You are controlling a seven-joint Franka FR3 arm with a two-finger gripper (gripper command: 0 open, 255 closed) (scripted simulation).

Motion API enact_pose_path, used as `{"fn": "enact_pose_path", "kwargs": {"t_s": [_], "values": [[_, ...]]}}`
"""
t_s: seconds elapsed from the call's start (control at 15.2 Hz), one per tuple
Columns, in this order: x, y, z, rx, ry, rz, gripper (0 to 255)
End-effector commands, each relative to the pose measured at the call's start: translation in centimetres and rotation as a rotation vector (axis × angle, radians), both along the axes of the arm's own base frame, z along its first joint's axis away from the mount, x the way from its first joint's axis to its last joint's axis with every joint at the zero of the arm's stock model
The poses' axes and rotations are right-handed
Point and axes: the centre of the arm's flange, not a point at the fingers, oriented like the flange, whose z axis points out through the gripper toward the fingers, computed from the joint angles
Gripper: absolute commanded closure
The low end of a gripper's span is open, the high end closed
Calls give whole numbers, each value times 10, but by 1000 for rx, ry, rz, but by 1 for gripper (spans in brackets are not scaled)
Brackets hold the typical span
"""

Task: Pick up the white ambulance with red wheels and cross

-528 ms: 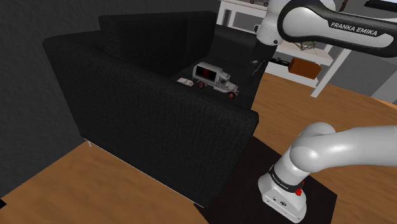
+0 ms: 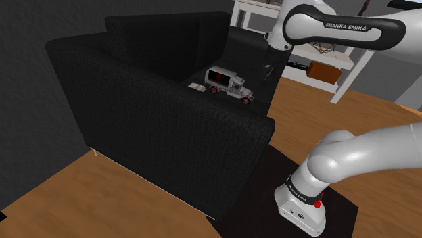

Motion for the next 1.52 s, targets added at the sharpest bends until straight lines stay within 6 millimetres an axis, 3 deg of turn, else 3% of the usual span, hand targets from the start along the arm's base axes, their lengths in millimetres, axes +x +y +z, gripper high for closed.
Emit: {"fn": "enact_pose_path", "kwargs": {"t_s": [0.0,0.92,1.39,1.45], "values": [[18,-24,-8,12,10,21,0],[139,-162,-87,102,80,157,0],[204,-222,-134,148,116,225,0],[204,-222,-140,148,116,225,0]]}}
